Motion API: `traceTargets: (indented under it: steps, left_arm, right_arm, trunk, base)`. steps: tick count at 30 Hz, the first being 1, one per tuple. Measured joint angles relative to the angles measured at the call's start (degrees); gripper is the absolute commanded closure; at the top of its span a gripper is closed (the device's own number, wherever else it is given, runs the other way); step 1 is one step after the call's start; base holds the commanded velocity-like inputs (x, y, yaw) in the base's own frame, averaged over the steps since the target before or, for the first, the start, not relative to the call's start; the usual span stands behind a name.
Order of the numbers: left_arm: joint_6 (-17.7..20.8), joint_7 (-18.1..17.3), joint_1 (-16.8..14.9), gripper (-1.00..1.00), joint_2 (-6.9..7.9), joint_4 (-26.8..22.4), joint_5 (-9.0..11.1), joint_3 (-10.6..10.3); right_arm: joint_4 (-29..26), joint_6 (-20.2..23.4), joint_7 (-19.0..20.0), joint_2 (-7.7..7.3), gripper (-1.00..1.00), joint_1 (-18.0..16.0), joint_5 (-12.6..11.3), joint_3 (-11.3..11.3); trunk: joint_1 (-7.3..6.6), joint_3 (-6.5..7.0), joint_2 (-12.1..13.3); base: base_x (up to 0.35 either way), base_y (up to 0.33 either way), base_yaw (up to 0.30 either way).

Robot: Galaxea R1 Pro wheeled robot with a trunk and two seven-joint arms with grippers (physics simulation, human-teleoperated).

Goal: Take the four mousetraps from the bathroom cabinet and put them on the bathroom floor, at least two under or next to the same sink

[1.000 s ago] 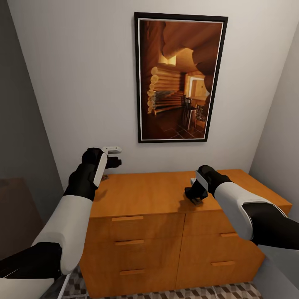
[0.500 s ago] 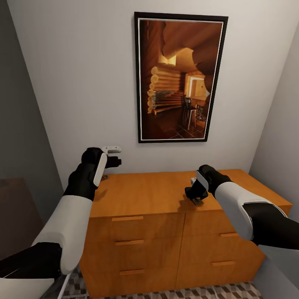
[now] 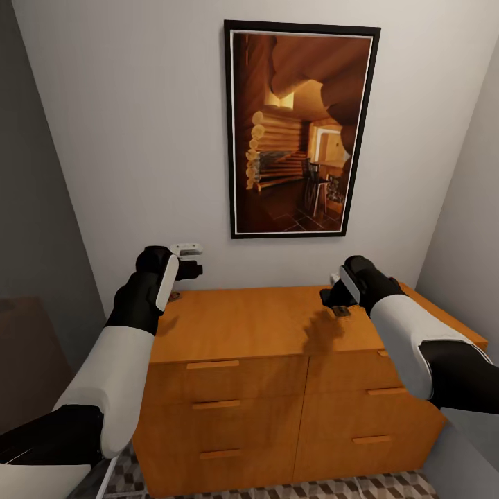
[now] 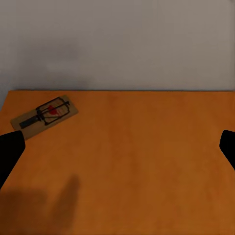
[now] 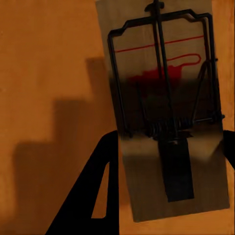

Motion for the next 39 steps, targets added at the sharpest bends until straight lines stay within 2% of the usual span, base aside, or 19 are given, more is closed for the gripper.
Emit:
traceTargets:
  steps: [5, 23, 32, 39]
  left_arm:
    - [0.00, 0.00, 0.00, -1.00, -0.04, 0.03, 0.02, 0.00]
    - [0.00, -0.01, 0.00, -1.00, -0.13, -0.07, 0.06, 0.00]
    - [0.05, -0.01, 0.00, -1.00, -0.22, -0.21, 0.09, 0.00]
    - [0.01, -0.01, 0.00, -1.00, -0.28, -0.23, 0.10, 0.00]
  right_arm:
    - [-3.45, 0.00, -0.13, -0.15, 1.00, -0.01, 0.10, -0.01]
    - [-6.23, 0.00, -0.42, -0.18, 1.00, 0.00, 0.14, 0.35]
    - [-7.73, -0.01, -0.35, -0.25, 1.00, 0.01, 3.09, 2.45]
    - [-7.84, -0.01, -0.35, -0.26, 1.00, 0.00, 3.57, 2.70]
  trunk:
    - [0.00, 0.00, 0.00]
    - [0.00, 0.00, 0.00]
    - [0.00, 0.00, 0.00]
    - [0.00, 0.00, 0.00]
  base:
    - [0.000, 0.000, 0.000]
    - [0.000, 0.000, 0.000]
    - [0.000, 0.000, 0.000]
    - [0.000, 0.000, 0.000]
